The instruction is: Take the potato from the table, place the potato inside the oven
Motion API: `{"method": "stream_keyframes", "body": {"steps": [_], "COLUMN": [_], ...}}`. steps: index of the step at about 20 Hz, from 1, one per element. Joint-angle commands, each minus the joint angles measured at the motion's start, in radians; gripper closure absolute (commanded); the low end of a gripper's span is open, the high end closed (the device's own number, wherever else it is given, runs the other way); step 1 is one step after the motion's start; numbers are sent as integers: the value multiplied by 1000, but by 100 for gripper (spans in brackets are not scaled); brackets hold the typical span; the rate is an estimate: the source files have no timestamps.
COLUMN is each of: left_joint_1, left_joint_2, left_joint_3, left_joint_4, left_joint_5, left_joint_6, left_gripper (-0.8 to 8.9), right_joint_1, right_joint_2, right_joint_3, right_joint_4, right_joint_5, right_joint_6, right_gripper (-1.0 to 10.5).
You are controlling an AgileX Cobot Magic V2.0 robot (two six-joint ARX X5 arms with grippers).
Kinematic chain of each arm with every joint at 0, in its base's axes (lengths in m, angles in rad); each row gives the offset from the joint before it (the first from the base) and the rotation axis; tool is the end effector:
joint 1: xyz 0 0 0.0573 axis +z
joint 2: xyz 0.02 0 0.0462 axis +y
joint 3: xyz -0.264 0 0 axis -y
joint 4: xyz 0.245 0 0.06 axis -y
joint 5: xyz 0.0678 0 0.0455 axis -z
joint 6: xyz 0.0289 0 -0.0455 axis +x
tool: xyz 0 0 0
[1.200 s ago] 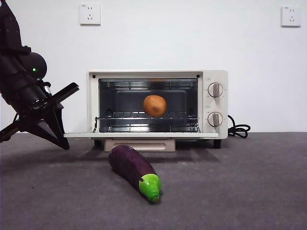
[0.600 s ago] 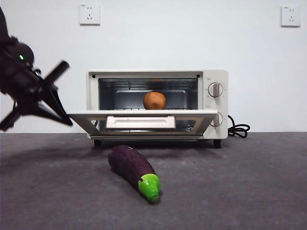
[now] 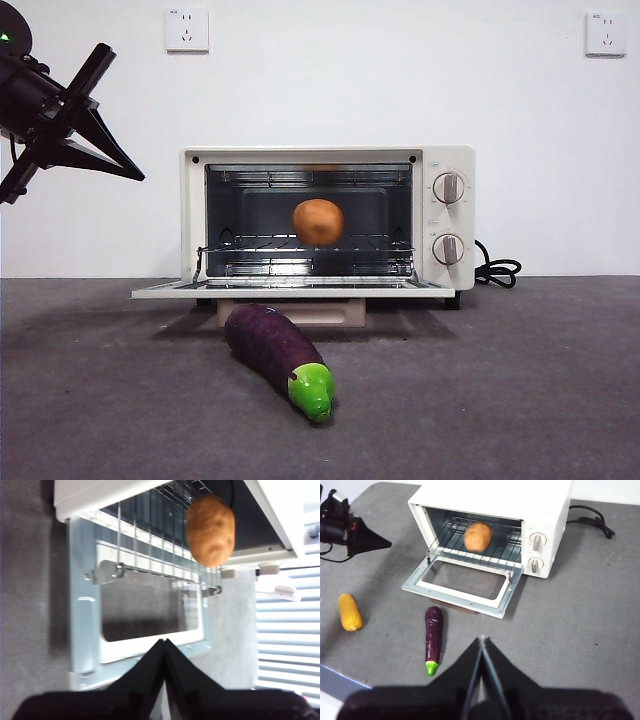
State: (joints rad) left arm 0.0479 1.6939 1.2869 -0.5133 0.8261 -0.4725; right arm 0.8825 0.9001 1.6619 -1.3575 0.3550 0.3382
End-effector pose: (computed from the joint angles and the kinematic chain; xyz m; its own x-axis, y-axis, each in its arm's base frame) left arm 0.3547 -0.0043 0.2541 0.4452 -0.7148 -0.5393 0.0054 0.6044 -0.7966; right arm 0.0524 0.0479 0.4696 0.7615 0.3786 -0.5261 -0.3925 0.9153 0.0907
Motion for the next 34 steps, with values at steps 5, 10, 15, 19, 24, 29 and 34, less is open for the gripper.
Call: {"method": "stream_keyframes", "body": {"steps": [5,10,15,19,24,29,34], "left_joint_1": [-38,-66,-103,-113,-95,-71,-62], "left_joint_2": [24,65,167,225,226,216,177], "left_joint_3": [-2,-3,-3,-3,-3,-2,-2], "left_joint_4": [-205,-216,-246,-192,-117,13,206], "left_joint_5": [-301,-325,-366,-225,-72,138,161], "left_joint_6": [164,161,158,94,3,-137,-291], "left_gripper": [820,820,820,820,820,820,820], "right_joint_1": [2,2,2,2,2,2,2], "right_joint_2": [-14,-39,-93,-131,-139,-139,-139], "right_joint_3": [-3,-3,-3,-3,-2,-2,-2], "right_joint_4": [-12,5,33,52,49,49,49], "right_joint_5": [-29,-31,-42,-41,-36,-33,-33], "right_joint_6": [31,29,37,53,56,56,56], "right_gripper": [946,946,946,946,946,946,946]}}
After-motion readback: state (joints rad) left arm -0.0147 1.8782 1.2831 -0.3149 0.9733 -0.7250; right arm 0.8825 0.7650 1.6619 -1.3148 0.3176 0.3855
